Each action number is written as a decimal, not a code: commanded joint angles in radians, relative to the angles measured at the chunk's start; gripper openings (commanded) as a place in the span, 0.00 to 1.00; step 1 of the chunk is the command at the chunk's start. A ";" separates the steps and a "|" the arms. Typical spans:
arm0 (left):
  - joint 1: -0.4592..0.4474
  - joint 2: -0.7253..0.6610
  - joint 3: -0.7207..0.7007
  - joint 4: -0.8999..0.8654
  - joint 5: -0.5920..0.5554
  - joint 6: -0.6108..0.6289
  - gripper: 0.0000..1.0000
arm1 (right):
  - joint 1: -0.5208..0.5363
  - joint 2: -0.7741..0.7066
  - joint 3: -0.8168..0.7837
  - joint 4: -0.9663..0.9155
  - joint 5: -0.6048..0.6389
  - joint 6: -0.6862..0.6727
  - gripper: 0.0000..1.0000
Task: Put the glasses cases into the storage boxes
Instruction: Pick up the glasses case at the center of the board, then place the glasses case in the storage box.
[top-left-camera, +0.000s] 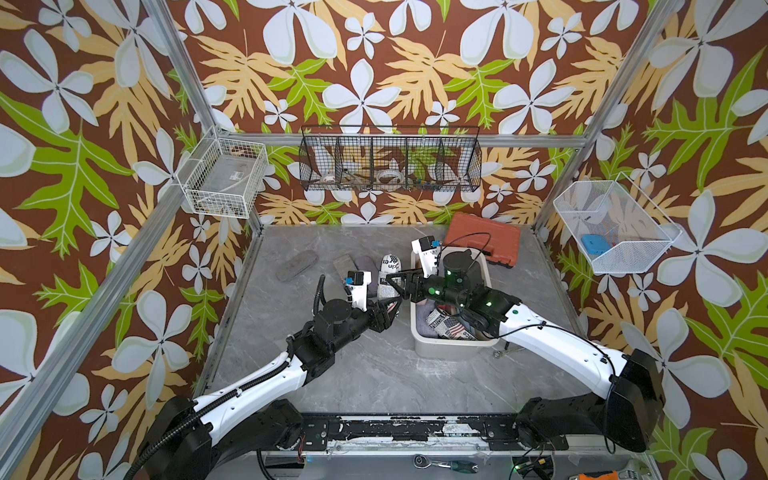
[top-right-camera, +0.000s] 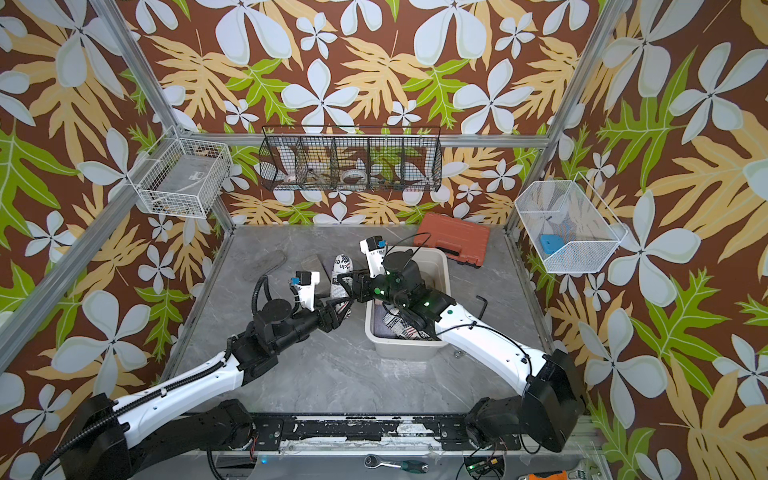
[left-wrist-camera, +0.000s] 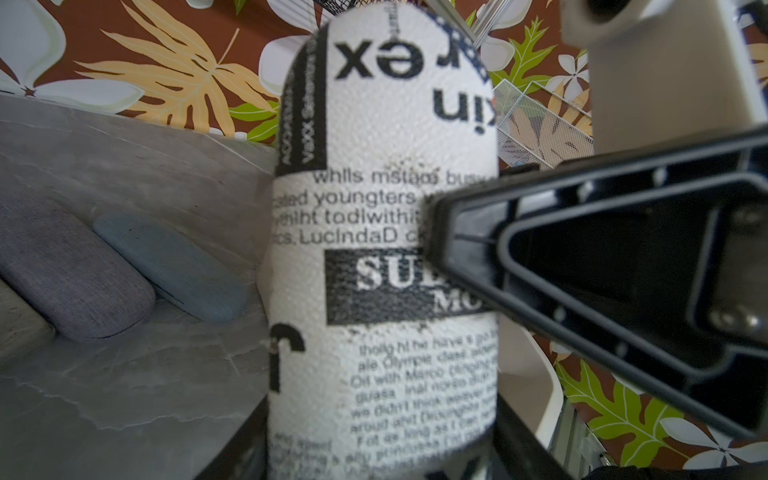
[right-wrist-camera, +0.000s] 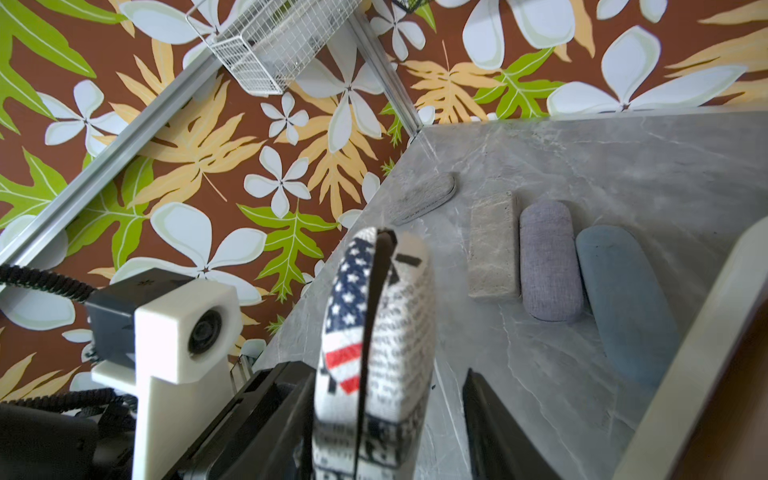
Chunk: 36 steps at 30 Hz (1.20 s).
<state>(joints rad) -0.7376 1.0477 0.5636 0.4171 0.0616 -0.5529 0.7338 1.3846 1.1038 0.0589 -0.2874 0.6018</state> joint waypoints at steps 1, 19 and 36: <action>-0.002 0.012 0.001 0.079 0.025 -0.013 0.52 | 0.001 0.007 0.007 0.034 -0.006 0.009 0.51; -0.002 -0.132 -0.152 0.112 -0.159 -0.009 1.00 | 0.003 0.055 0.131 -0.088 0.050 -0.022 0.27; -0.002 -0.503 -0.390 -0.146 -0.561 -0.218 0.99 | -0.024 -0.096 0.213 -0.505 0.531 -0.271 0.26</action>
<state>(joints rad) -0.7376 0.5632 0.1852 0.3122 -0.4335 -0.7338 0.7219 1.3048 1.3113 -0.3630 0.1219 0.3805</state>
